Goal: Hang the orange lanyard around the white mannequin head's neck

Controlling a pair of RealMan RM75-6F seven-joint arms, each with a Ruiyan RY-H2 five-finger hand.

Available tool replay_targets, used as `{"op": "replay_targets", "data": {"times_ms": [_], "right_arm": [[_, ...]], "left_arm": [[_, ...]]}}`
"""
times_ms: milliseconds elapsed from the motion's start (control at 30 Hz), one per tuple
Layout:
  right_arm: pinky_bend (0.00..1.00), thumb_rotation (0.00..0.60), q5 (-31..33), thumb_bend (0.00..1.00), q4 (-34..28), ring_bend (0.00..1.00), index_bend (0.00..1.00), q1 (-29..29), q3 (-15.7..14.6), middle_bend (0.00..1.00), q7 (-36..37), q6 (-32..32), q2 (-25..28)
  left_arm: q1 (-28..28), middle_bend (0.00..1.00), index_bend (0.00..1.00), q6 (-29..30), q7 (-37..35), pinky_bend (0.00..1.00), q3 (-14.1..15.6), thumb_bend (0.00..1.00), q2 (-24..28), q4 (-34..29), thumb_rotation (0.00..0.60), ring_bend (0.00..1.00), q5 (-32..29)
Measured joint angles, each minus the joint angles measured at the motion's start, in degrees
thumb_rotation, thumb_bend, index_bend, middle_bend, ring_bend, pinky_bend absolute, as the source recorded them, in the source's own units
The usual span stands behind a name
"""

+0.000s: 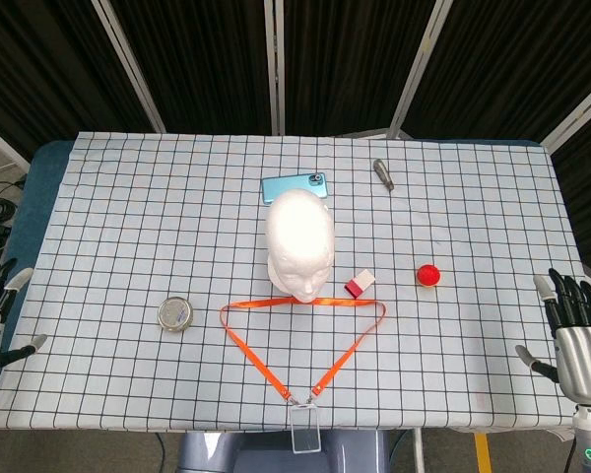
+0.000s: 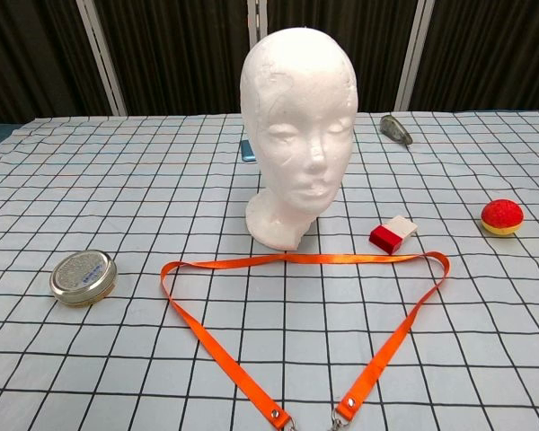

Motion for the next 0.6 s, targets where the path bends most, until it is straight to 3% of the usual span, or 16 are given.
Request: {"op": "replay_targets", "data": {"times_ms": [367, 467, 533, 600], "right_arm": [[0.0, 0.6, 2.07, 0.0, -0.42, 0.0, 0.03, 0.8, -0.35, 0.0, 0.47, -4.11, -0.01], [0.0, 0.6, 2.97, 0.0, -0.31, 0.0, 0.18, 2.63, -0.34, 0.0, 1.08, -8.51, -0.08], [0.0, 0.6, 3.58, 0.06, -0.1, 0.0, 0.31, 4.33, -0.15, 0.0, 1.14, -11.92, -0.15], [0.0, 0.6, 4.51, 0.18, 0.05, 0.0, 0.43, 6.78, 0.18, 0.0, 1.15, -16.67, -0.26]], "left_arm": [[-0.17, 0.0, 0.0, -0.76, 0.66, 0.0, -0.16, 0.0, -0.2, -0.12, 0.6, 0.0, -0.88], [-0.48, 0.0, 0.0, -1.79, 0.9, 0.0, -0.27, 0.0, -0.52, 0.22, 0.6, 0.0, -1.55], [-0.89, 0.0, 0.0, -2.83, 1.23, 0.0, -0.38, 0.0, -1.02, 0.73, 0.6, 0.0, -2.13], [-1.3, 0.0, 0.0, -3.6, 1.48, 0.0, -0.54, 0.0, -1.66, 1.37, 0.6, 0.0, -2.65]]}}
